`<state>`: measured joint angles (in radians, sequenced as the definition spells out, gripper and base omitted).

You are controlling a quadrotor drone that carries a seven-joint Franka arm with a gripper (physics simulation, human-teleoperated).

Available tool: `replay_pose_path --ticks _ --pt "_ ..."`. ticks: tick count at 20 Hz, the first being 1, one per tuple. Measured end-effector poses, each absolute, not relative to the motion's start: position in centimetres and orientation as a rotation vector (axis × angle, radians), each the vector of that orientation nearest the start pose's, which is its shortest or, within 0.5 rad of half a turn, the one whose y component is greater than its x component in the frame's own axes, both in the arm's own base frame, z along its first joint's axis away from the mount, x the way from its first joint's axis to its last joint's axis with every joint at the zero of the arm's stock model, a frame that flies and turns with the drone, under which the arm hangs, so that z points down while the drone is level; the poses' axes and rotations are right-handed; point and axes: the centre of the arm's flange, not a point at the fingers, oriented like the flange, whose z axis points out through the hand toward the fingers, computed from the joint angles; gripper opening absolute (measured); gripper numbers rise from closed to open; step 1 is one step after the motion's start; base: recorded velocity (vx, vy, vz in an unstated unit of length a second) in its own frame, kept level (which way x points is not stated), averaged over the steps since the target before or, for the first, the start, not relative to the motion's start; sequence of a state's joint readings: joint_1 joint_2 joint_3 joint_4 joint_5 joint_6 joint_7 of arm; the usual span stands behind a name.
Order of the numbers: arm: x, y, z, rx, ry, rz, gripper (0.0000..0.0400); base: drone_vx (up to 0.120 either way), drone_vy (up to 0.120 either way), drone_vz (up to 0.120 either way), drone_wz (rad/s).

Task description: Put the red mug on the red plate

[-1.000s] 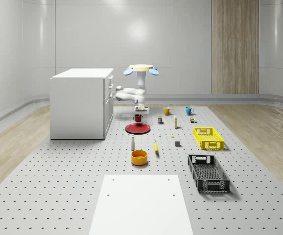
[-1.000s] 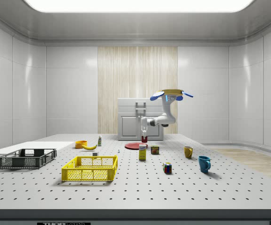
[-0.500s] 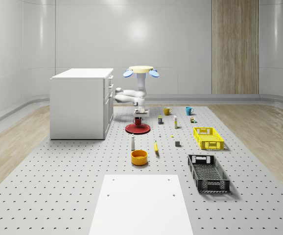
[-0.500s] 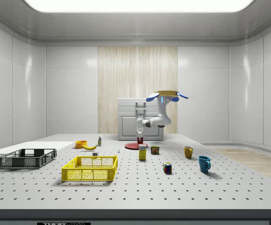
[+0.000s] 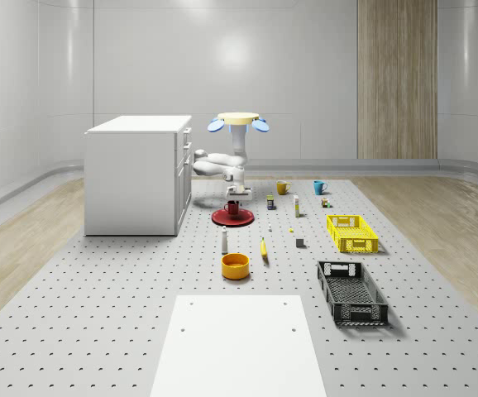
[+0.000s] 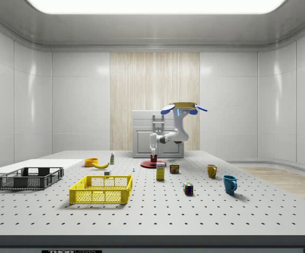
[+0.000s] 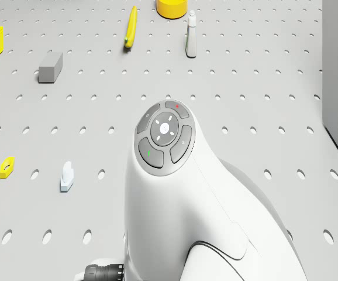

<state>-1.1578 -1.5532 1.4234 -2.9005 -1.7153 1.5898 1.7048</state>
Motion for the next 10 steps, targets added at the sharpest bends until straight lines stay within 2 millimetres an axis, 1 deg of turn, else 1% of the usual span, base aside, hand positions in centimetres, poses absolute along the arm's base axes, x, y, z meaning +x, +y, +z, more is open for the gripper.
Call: replay_pose_path --ticks 1,3,4,5,6,8,10 --pt "29.88 -0.4 47.66 0.002 -0.003 0.785 0.0099 0.04 0.0 0.0 0.0" --pt "29.88 -0.4 47.66 0.002 -0.003 0.785 0.0099 0.0 0.0 0.0 0.0" --pt "29.88 -0.39 47.66 0.002 -0.003 0.785 0.0166 0.0 0.0 0.0 0.0" --pt "29.88 -0.39 47.66 0.002 -0.002 0.786 0.0217 0.0 0.0 0.0 0.0" --pt "29.88 -0.39 47.66 0.001 -0.002 0.786 0.0258 0.0 0.0 0.0 0.0" --pt "29.88 -0.39 47.66 0.001 -0.002 0.786 0.0314 0.0 0.0 0.0 0.0" --pt "29.88 -0.39 47.66 0.001 -0.002 0.786 0.0348 0.0 0.0 0.0 0.0"
